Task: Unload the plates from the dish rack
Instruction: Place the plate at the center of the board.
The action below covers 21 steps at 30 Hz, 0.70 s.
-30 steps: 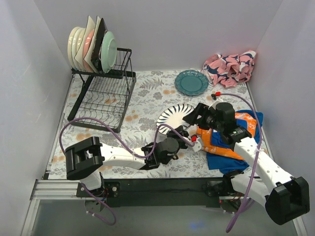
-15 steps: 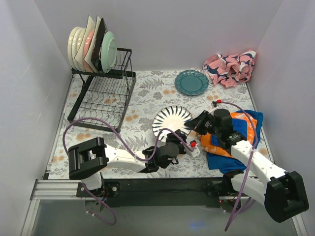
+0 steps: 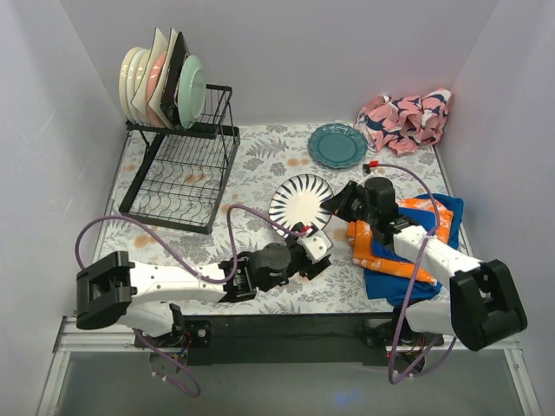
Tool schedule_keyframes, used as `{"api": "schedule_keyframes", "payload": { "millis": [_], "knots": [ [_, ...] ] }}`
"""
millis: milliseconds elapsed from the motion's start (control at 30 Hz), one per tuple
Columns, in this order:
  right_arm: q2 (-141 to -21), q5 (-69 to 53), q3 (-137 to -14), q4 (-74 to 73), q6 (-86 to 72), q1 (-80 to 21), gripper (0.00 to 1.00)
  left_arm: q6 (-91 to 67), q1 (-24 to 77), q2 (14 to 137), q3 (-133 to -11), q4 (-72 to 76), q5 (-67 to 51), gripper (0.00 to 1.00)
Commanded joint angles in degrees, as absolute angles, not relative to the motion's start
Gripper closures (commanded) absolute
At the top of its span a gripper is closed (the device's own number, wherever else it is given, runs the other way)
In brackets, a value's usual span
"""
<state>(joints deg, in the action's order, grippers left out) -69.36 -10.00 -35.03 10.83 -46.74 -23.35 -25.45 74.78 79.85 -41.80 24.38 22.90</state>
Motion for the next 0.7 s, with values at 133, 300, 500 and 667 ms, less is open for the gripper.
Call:
{"api": "schedule_keyframes", "payload": {
  "millis": [133,300,500,667],
  "knots": [
    [-81.99,-9.93,-47.89,36.62,-47.72,-23.29,0.99,-49.38,74.00,64.61,-47.19,6.34,16.26,0.38],
    [-95.52,-11.16,-57.46,41.83,-49.92,-23.12,0.99,-55.00,74.00,53.73,-44.83,0.27,16.96,0.38],
    [-109.85,-8.62,-69.86,46.23,-53.52,-23.20,0.99,-57.57,74.00,39.76,-40.17,-2.81,16.87,0.37],
    [-118.73,-7.39,-78.47,47.55,-56.77,-23.20,0.99,-58.71,74.00,33.32,-37.88,-5.26,18.98,0.37]
  ]
}}
